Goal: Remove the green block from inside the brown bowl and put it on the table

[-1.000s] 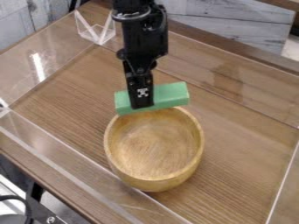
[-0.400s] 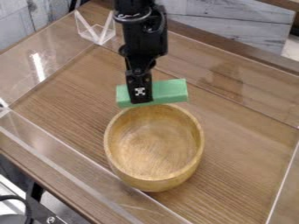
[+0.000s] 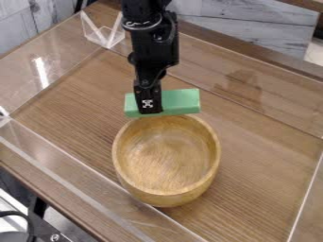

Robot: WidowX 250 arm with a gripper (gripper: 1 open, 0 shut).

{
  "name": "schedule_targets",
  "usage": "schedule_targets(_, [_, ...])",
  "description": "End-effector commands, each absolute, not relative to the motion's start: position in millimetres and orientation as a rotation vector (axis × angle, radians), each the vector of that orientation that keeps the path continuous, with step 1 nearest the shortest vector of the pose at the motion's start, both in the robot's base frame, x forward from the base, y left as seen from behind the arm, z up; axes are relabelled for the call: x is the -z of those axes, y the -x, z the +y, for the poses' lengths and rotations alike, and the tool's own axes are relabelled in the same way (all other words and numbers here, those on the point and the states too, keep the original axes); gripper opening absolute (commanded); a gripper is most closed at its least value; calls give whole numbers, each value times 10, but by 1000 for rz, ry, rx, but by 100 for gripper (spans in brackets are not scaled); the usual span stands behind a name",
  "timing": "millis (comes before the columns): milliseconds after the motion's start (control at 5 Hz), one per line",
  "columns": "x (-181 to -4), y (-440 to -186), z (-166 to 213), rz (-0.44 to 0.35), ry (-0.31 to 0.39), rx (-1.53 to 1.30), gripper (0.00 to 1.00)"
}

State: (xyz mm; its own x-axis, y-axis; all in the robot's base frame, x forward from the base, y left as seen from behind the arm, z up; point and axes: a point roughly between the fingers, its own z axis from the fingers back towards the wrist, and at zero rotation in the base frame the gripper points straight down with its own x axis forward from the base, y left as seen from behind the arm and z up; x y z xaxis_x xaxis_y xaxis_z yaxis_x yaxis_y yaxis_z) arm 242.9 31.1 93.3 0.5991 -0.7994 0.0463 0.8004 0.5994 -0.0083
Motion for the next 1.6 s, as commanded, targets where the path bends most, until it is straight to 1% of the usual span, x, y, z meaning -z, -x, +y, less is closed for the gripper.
schedule_targets(0, [-965,-2494,376,-71,-10,943,0])
schedule_targets(400, [-894,-2533,443,-81,-32,971,0])
schedule_targets(1400, [-843,-2586,500,-101,-62,1029,0])
